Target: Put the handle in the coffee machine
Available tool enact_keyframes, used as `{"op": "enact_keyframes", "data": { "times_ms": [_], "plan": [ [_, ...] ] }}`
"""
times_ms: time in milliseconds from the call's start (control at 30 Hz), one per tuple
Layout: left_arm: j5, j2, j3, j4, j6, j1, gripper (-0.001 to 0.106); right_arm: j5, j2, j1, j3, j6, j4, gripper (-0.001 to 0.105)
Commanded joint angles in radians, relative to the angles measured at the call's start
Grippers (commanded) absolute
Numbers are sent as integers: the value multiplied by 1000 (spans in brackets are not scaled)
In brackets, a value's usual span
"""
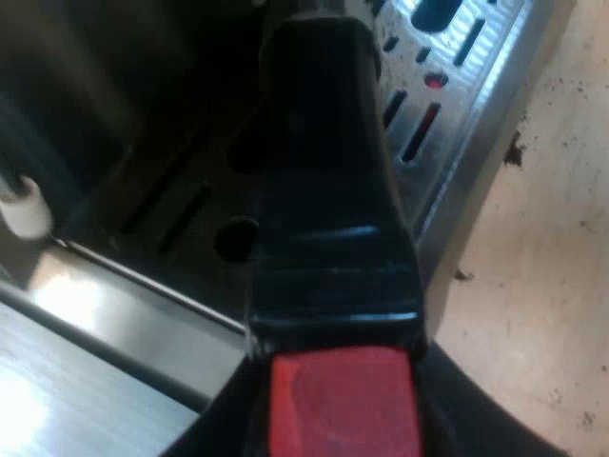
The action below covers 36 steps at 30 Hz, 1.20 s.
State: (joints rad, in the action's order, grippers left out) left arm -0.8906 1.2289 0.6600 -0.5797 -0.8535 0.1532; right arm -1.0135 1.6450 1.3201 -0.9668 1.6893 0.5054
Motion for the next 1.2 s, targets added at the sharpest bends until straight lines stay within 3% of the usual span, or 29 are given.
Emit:
{"op": "enact_keyframes", "data": {
  "times_ms": [33,167,467,600,767,967,1200],
  "plan": [
    [-62,-6,37,15,-14,-4,0,-5,0,-2,-2,18,15,60],
    [-94,-6,68,7,-28,-4,0,-5,0,-2,-2,18,15,60],
    [-98,-6,115,-21,-32,-4,0,-5,0,-2,-2,18,15,60],
    [-145,-6,143,-60,-36,-4,0,-5,0,-6,-2,18,12,60],
    [-159,-6,169,-83,-39,-4,0,9,0,-39,-2,18,-16,60],
    [-161,-6,177,-97,-39,-4,0,78,49,-100,-2,16,0,45],
    [-161,-6,177,-98,-39,-4,0,83,158,-156,-2,23,183,45]
  ]
}}
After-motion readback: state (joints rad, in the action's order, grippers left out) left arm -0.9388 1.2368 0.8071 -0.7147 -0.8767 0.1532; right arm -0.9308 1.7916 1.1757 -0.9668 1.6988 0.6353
